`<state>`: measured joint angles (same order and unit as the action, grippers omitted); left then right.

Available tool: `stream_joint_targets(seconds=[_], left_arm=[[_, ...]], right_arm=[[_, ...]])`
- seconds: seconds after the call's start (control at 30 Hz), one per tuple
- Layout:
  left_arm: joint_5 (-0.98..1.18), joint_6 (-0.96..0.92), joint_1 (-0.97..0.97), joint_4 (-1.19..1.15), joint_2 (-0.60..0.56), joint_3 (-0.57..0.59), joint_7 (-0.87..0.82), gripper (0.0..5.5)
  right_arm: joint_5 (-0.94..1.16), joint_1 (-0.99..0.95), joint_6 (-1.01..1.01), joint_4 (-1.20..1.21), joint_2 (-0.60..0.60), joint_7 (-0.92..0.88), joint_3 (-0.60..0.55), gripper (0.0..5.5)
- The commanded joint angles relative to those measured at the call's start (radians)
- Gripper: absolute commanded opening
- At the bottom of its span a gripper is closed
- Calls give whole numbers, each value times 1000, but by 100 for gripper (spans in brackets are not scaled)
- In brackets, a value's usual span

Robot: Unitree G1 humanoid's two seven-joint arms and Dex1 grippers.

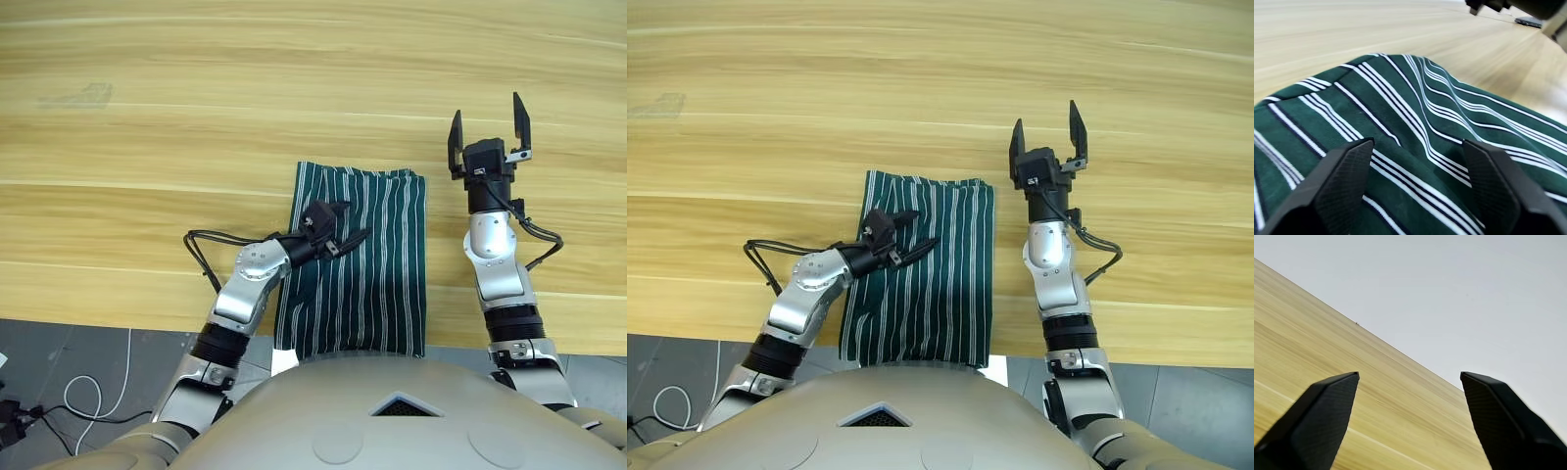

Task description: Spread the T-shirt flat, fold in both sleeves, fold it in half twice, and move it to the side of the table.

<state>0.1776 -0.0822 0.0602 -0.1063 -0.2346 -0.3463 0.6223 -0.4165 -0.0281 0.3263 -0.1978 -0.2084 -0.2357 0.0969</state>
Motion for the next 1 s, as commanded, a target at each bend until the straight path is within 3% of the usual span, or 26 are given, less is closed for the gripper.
stream_joint_targets(seconds=[0.03,0.5,0.77,0.87,1.0], left_arm=[[-48,-22,-21,-156,20,20,-50,335],[-46,130,-207,-501,183,136,-184,335],[-16,174,-197,-520,301,206,-263,335],[40,193,-79,-229,284,183,-190,335],[142,227,38,288,89,254,-51,335]], right_arm=[[-4,-7,-1,-14,3,-7,2,384],[5,30,14,-24,12,-3,16,384],[10,28,22,-30,-2,-8,-5,384],[-13,34,68,-24,-38,-24,-14,384],[-178,84,167,-6,-234,-65,-29,384]])
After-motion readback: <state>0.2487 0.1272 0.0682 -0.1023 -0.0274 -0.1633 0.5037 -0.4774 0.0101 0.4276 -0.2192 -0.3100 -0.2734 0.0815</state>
